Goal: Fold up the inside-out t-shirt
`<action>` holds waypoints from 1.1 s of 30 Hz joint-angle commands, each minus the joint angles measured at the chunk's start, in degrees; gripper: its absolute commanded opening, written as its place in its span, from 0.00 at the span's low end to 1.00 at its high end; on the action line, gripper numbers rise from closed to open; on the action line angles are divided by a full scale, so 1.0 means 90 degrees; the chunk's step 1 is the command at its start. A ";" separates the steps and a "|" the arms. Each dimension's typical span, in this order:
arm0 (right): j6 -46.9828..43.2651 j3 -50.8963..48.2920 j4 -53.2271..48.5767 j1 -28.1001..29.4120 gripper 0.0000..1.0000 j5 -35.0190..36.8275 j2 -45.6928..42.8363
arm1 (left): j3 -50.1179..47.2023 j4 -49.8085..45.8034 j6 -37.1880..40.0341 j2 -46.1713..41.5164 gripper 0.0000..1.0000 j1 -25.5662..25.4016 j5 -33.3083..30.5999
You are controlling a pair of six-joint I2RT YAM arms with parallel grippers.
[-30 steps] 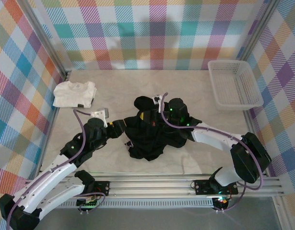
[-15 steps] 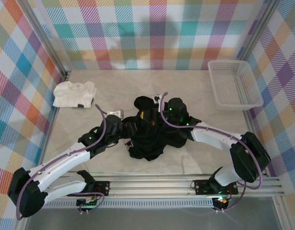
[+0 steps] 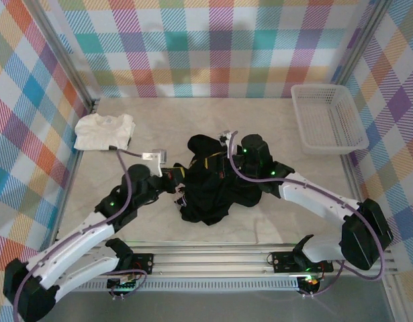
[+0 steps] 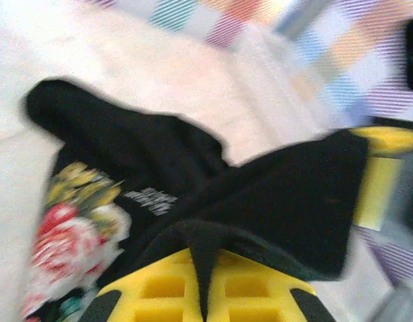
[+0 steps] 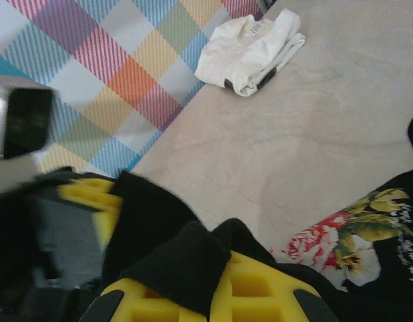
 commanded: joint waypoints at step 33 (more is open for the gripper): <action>-0.0112 0.0186 -0.0312 -0.1017 0.00 -0.3493 -0.0166 | -0.0304 0.0921 0.1748 0.0120 0.30 -0.0124 0.2590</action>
